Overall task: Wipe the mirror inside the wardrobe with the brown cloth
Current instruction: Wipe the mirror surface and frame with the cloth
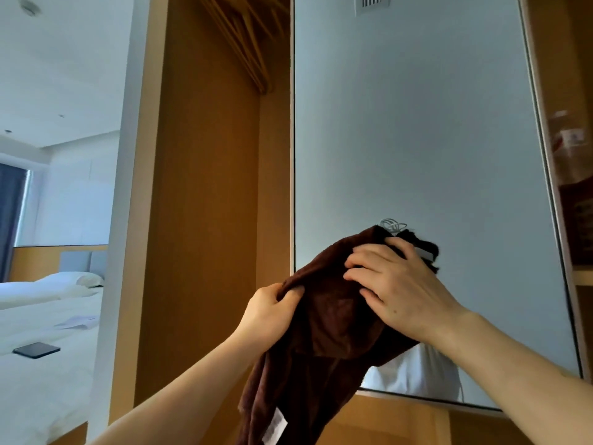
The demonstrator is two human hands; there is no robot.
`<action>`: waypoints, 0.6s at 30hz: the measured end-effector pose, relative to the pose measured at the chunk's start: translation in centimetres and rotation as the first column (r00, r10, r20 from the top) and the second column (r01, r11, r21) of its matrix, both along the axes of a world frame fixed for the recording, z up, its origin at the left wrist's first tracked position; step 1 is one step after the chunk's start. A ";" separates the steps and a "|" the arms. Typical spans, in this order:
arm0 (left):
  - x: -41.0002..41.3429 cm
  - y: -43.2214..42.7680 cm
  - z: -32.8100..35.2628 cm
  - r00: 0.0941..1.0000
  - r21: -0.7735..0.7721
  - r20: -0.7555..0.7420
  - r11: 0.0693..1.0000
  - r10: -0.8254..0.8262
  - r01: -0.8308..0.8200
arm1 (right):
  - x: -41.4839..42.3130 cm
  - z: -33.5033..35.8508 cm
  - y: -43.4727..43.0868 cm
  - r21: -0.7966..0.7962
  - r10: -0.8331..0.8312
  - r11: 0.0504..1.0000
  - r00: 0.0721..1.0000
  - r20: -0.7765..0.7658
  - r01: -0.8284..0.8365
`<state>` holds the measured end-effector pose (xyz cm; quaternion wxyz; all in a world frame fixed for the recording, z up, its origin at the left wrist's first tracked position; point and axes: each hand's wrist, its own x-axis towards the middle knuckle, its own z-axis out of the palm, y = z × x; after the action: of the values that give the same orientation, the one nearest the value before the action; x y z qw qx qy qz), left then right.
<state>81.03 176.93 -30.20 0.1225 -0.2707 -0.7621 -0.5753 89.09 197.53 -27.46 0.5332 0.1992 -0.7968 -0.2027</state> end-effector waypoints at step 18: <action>1.0 3.1 0.3 0.946 0.086 -0.287 0.987 0.154 -0.135 | -1.6 0.6 3.4 -0.105 0.079 0.990 0.986 -0.146 -0.095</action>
<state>82.00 180.04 -29.93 0.2844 -0.2922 -0.7342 -0.5428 87.54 200.94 -26.86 0.6068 0.1890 -0.7577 -0.1481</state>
